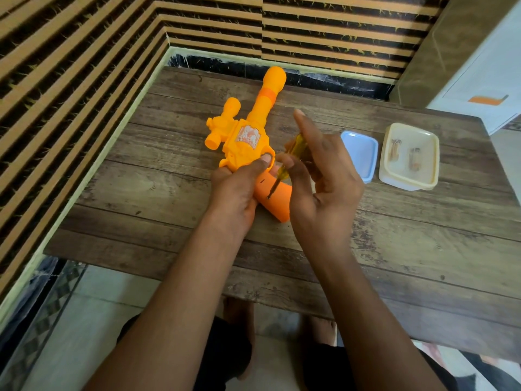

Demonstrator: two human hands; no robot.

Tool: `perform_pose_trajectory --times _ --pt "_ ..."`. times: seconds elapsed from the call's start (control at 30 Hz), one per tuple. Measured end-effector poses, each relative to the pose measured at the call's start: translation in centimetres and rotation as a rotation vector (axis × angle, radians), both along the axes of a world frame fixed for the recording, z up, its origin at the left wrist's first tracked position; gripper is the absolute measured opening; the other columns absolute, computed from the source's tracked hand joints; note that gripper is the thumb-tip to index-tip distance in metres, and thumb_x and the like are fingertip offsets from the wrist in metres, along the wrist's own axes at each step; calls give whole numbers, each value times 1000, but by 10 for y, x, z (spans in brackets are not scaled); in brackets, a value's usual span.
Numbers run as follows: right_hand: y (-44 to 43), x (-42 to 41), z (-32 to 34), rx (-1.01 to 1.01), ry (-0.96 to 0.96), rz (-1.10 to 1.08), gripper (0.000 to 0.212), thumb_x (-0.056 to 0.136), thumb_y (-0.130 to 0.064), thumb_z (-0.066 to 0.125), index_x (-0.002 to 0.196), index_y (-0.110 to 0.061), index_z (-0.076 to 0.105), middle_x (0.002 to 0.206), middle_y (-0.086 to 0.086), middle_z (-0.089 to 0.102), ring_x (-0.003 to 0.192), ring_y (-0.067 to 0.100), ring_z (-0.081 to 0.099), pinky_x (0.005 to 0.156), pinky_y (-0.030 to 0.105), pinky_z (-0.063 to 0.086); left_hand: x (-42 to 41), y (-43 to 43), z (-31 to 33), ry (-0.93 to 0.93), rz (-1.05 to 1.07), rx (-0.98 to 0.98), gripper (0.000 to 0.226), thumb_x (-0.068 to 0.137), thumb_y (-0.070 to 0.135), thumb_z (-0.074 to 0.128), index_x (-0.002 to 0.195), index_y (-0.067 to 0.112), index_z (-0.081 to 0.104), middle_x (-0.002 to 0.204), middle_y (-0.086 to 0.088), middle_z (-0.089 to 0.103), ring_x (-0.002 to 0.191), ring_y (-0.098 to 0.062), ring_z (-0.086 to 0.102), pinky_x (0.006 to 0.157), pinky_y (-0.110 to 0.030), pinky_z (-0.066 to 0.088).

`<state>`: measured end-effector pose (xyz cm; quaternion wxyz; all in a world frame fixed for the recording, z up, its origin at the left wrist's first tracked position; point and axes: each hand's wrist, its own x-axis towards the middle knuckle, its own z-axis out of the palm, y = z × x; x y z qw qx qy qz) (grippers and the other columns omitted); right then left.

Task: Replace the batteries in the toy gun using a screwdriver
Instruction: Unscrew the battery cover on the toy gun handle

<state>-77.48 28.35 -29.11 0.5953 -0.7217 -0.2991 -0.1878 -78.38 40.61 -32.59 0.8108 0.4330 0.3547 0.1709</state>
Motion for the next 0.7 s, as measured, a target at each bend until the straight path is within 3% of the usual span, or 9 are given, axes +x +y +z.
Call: perform_pose_trajectory --times 0.1,0.17,0.33,0.47,0.6,0.63,0.7 --pt "0 -2 1 31 41 58 44 98 6 57 142 -1 55 118 14 70 107 21 68 91 39 57 1 1 -2 19 4 0 39 89 -3 75 127 3 69 112 -17 79 95 -28 79 76 -40 65" --pt "1 -4 1 23 38 55 41 97 8 59 137 -1 60 116 12 69 107 23 68 88 45 57 1 1 -3 18 5 9 38 89 -2 76 125 3 70 111 -16 79 96 -27 79 79 -42 64" --pt "3 -2 -2 1 25 -1 36 94 3 72 129 -3 68 104 13 62 93 19 62 78 41 57 0 0 -3 10 7 11 18 92 0 74 102 14 73 99 -7 80 90 -21 79 92 -48 63" --pt "3 -1 -2 22 58 25 46 94 11 63 138 -3 61 110 8 68 97 14 65 84 28 55 1 1 -3 2 -2 6 39 87 -1 78 124 5 70 114 -18 78 104 -35 77 93 -58 61" --pt "3 -3 -1 50 125 96 46 97 9 53 141 -3 57 119 11 70 108 25 70 93 47 56 1 1 -2 8 -3 -6 41 89 -3 75 129 0 68 116 -21 77 102 -34 78 88 -51 64" --pt "3 -3 -1 52 125 93 43 98 8 54 140 -2 58 117 12 70 107 25 70 91 46 56 1 1 -2 5 0 -2 40 89 -3 75 128 1 68 115 -20 77 103 -34 78 89 -52 64" --pt "4 -4 0 42 99 43 37 98 4 62 135 -1 63 109 11 67 99 19 67 84 31 56 0 0 -1 -4 2 -3 37 90 -2 75 125 3 70 112 -17 78 98 -30 79 88 -49 64"
